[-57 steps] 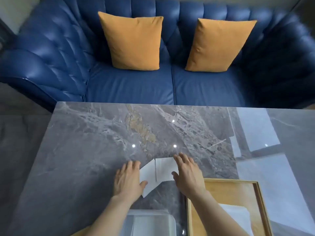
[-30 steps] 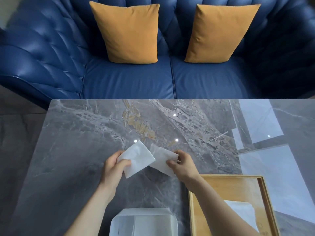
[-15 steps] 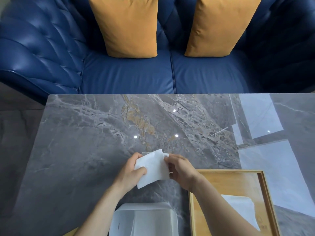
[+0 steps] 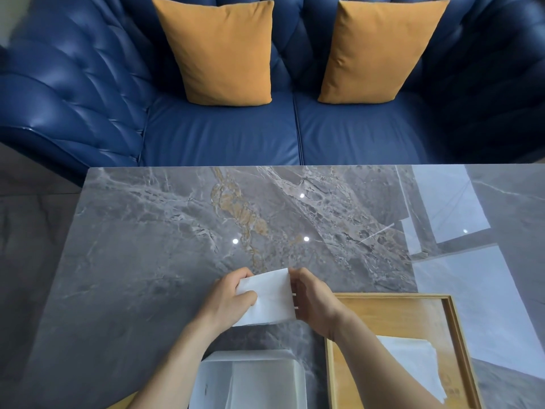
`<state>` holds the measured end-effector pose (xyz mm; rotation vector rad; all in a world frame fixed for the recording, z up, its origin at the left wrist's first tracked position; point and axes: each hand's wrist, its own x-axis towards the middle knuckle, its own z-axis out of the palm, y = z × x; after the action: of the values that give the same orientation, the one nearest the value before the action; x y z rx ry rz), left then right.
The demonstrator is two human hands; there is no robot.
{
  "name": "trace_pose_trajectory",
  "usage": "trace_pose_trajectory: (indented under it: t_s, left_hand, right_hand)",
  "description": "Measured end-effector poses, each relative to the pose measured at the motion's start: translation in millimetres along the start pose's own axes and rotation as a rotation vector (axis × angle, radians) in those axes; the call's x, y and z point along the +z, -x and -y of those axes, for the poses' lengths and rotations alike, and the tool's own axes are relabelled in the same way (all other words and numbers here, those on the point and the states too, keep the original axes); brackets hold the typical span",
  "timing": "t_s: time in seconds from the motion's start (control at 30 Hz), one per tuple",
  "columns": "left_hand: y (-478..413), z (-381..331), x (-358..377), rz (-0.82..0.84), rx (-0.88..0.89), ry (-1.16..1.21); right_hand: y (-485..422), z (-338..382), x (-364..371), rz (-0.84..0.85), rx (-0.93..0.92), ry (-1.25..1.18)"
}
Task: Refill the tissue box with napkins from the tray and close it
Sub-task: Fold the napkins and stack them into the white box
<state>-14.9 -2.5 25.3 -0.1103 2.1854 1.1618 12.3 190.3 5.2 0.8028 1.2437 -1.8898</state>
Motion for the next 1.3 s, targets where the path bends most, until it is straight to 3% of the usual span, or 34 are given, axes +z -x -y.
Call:
trace_pose_trajectory:
  t_s: [0.2,0.37,0.5,0.6,0.73,1.07,1.3]
  left_hand:
    - [2.6,-5.8,3.4,0.007,-0.031,-0.111]
    - [5.9,-6.1,5.8,-0.038,-0.072,-0.117]
    - [14.5,-2.4,7.3,-0.117,-0.121,0.237]
    - [23.0,0.7,5.7,-0.048,-0.186,0.505]
    - [32.4,2.8,3.2,-0.019,-0.21,0.549]
    - [80.8,5.0,10.6,-0.143,-0.163,0.556]
    - [128.6,28.9,25.0,-0.215,-0.145,0.465]
  right_hand:
    - [8.7,2.1,-1.0,0.085,-0.022,0.072]
    - [13.1,-0.5,0.4,0.011,-0.137,0.164]
    - [19.0,2.2,2.5,-0.035,-0.164,0.149]
    - [26.1,4.4,2.1,-0.019,-0.167,0.174]
    - [36.7,6.0,3.6,-0.007,-0.192,0.197]
    - [79.3,-22.9,16.1,-0.289,-0.389,0.352]
    - [108.2,-75.2,21.7,-0.45,-0.4,0.524]
